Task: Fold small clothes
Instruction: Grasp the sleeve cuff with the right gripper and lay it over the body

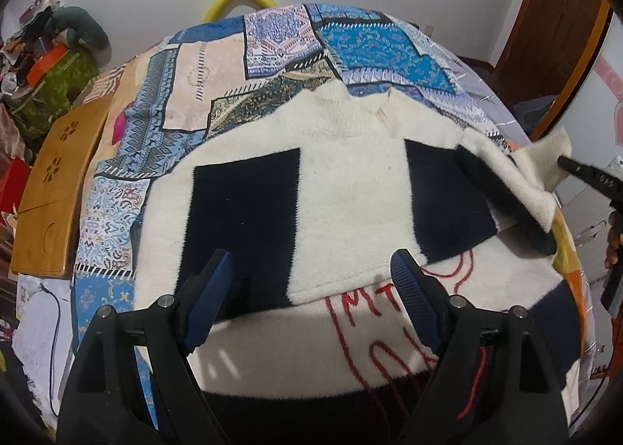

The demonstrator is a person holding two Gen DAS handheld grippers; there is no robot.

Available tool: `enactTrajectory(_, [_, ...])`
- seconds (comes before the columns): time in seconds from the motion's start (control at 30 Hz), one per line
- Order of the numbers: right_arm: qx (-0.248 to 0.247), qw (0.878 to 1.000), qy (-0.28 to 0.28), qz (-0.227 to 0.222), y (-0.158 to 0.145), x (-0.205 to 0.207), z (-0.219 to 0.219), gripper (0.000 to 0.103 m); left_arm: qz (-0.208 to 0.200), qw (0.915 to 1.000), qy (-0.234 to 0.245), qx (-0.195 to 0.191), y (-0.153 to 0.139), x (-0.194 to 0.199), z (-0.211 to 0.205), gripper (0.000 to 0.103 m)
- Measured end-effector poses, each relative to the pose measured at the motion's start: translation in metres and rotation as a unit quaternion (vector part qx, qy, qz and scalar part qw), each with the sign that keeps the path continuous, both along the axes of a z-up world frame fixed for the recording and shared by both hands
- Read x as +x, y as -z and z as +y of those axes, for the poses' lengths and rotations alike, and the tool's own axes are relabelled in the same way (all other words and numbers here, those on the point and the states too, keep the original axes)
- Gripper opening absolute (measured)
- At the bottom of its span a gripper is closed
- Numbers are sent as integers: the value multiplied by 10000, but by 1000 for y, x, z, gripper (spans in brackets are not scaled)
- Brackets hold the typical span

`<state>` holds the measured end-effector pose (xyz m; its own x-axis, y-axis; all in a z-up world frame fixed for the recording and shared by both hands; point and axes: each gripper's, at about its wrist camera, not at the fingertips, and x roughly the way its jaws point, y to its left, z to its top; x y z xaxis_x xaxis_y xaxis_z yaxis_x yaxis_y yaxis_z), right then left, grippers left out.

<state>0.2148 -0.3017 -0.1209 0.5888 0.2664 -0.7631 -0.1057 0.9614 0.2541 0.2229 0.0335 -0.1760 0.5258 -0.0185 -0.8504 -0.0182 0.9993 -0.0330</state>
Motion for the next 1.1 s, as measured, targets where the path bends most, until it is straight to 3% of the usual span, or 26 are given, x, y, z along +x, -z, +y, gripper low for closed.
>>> enactTrajectory(0.13, [106, 9981, -463, -397, -37, -11, 42, 12, -127, 9999, -18, -72, -9, -11, 5, 83])
enactTrajectory(0.4, [411, 9878, -1314, -724, -74, -24, 122, 11, -436, 9987, -164, -223, -26, -35, 29, 83])
enactTrajectory(0.8, [515, 9677, -2409, -537, -75, -30, 248, 11, -675, 9951, -523, -503, -34, -65, 80, 83])
enactTrajectory(0.97, [669, 9597, -2713, -292, -65, -36, 290, 11, -677, 9939, -693, -532, -31, -76, 100, 86])
enactTrajectory(1.1, [523, 9544, -2936, -103, -51, -43, 318, 11, -610, 9931, -840, -550, -25, -83, 115, 86])
